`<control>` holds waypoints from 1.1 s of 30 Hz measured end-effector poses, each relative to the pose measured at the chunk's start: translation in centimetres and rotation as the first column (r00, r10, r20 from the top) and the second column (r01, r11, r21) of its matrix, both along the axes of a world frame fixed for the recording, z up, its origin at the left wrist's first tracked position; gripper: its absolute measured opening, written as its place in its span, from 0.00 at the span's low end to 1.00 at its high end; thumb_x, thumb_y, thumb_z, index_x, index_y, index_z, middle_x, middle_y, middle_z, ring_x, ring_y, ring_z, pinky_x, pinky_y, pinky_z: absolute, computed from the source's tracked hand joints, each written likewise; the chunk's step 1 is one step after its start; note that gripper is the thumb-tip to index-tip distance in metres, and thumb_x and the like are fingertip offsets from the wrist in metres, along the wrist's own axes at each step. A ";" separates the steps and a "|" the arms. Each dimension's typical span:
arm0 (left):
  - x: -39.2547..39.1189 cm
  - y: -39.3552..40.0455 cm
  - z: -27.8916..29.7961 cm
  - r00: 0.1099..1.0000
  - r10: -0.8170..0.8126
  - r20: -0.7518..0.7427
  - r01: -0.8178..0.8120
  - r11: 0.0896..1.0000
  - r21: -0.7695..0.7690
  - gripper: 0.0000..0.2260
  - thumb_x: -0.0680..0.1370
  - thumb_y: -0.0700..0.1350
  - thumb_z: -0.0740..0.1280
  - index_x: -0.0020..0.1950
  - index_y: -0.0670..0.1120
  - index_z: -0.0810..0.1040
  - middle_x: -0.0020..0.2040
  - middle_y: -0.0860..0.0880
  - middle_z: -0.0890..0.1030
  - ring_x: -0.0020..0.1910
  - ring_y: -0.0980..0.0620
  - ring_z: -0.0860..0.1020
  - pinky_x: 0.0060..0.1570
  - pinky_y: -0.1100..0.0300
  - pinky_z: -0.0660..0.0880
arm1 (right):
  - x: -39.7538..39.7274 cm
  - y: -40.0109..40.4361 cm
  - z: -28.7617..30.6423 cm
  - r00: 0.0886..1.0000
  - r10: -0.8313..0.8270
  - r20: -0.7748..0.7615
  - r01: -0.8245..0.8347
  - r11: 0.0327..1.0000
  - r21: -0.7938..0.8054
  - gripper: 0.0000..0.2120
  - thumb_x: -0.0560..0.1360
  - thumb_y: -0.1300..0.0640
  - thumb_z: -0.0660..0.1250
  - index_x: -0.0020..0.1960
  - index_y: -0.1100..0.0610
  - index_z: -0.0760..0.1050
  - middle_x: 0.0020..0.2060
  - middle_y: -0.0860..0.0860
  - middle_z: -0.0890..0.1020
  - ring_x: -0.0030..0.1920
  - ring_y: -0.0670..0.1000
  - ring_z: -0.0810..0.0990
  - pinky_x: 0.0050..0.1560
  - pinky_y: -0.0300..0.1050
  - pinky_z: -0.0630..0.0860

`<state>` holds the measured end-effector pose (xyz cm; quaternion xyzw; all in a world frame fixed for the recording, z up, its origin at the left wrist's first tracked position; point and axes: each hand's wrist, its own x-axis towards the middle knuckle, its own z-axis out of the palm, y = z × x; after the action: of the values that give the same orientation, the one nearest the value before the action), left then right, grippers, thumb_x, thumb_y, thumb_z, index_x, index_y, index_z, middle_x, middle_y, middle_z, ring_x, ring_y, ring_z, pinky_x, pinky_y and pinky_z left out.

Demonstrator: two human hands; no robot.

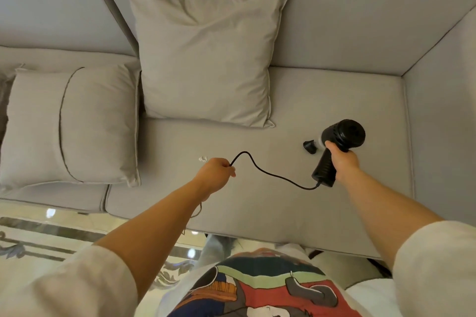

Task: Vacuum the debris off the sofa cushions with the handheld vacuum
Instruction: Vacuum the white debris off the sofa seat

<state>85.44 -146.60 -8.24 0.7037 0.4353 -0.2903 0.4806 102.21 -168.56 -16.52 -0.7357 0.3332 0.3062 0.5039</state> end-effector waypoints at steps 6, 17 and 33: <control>-3.9 8.3 -1.1 0.998 -0.045 -0.037 0.046 0.998 0.032 0.11 0.79 0.40 0.60 0.54 0.36 0.79 0.59 0.33 0.77 0.61 0.33 0.73 0.62 0.45 0.72 | -7.1 6.5 -2.6 0.994 -0.057 0.090 0.064 0.995 -0.072 0.24 0.72 0.52 0.68 0.65 0.60 0.69 0.61 0.59 0.77 0.61 0.60 0.75 0.64 0.56 0.69; -8.0 13.9 -0.9 0.999 -0.022 -0.029 0.022 1.000 0.004 0.11 0.79 0.38 0.60 0.54 0.35 0.79 0.46 0.36 0.76 0.40 0.43 0.75 0.39 0.56 0.73 | -8.8 11.5 -0.7 0.988 0.131 -0.083 -0.128 0.991 0.034 0.23 0.70 0.51 0.70 0.61 0.60 0.71 0.51 0.60 0.78 0.52 0.60 0.77 0.57 0.56 0.74; -15.7 11.9 -1.4 0.899 0.426 -0.105 -0.416 0.903 0.107 0.11 0.78 0.38 0.61 0.56 0.35 0.78 0.60 0.32 0.77 0.62 0.33 0.74 0.62 0.44 0.72 | -9.1 24.3 -0.2 0.731 0.682 0.003 -0.674 0.721 0.160 0.23 0.71 0.50 0.69 0.62 0.59 0.70 0.50 0.58 0.78 0.50 0.59 0.78 0.60 0.57 0.74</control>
<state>69.78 -134.75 -9.65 0.5924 0.6179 -0.2051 0.4746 93.12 -144.24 -16.74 -0.7575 0.0312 0.5138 0.4014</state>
